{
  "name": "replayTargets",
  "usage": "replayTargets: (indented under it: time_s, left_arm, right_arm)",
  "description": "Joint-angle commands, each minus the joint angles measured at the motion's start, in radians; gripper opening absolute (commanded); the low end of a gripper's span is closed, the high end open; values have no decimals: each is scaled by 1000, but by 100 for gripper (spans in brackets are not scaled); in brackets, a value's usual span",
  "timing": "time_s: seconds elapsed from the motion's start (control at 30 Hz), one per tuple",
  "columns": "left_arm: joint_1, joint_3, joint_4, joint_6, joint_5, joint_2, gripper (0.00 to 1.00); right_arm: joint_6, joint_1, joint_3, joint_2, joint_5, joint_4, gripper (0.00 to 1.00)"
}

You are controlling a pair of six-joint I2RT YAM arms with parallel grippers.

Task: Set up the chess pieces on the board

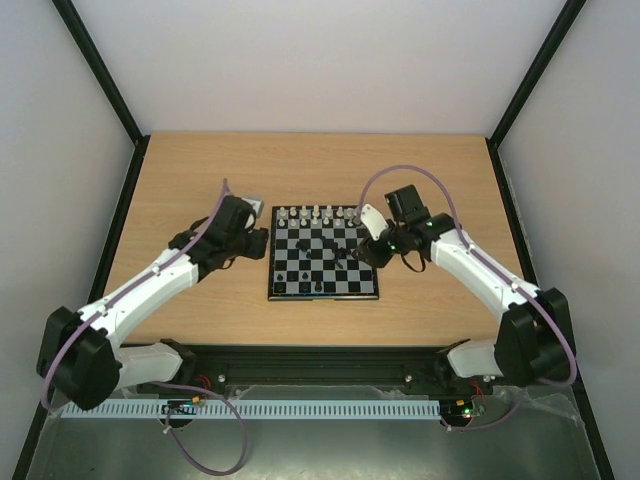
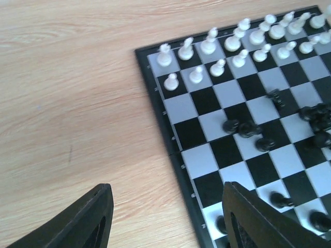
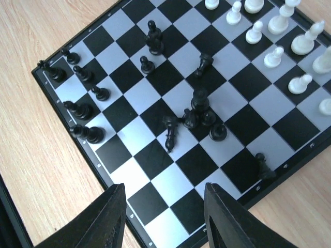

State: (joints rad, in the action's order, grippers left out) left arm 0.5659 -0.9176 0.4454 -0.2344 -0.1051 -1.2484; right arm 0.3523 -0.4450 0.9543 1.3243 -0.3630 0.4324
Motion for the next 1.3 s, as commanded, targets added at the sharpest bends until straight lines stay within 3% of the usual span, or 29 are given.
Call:
replayTargets:
  time_s: [0.0,0.3,0.63,1.27]
  left_arm:
    - [-54,141,-171,18,47,98,62]
    - [-60,151,-155,8,-94,158,67]
    - [-60,155,-140,-4,-161,175,67]
    - [-60,159,-137,-8,-162,176,68]
  right_arm:
    - [43,-42,117,101,33,113,41]
    - [9,-198,319,357,125,153,37]
    - [-41,-276,513,592,185,185,35]
    - [-78,-283,593,729,212,178,27]
